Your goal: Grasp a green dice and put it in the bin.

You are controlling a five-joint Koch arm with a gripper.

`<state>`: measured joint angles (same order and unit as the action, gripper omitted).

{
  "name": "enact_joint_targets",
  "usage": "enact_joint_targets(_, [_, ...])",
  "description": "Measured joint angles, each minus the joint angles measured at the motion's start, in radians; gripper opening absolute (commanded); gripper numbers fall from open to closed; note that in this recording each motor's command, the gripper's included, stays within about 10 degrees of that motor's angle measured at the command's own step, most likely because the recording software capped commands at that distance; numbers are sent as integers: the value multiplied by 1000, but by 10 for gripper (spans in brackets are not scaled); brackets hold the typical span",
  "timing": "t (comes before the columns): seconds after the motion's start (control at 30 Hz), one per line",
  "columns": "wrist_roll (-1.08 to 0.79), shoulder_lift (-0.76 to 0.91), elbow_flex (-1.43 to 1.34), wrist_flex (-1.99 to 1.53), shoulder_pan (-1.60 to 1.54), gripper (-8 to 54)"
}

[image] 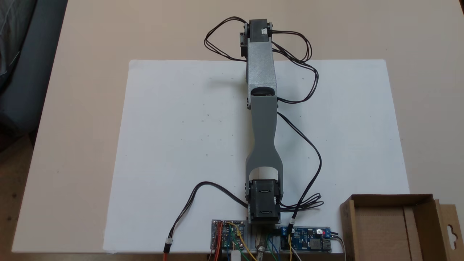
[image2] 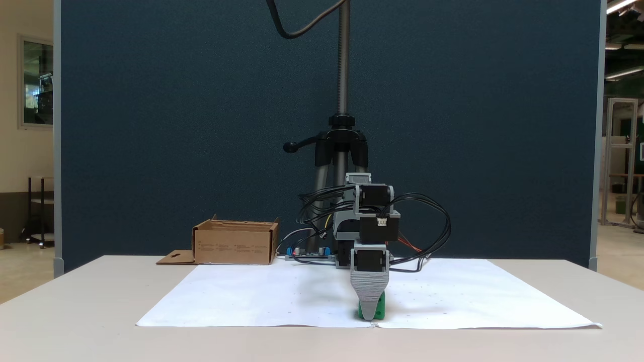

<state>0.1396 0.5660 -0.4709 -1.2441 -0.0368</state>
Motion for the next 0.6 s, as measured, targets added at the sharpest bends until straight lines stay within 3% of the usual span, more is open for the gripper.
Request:
enact_joint_targets(0.4, [0,0,-2,2,14,119])
enact_joint_targets(0.6, [0,160,-209,11,80,119])
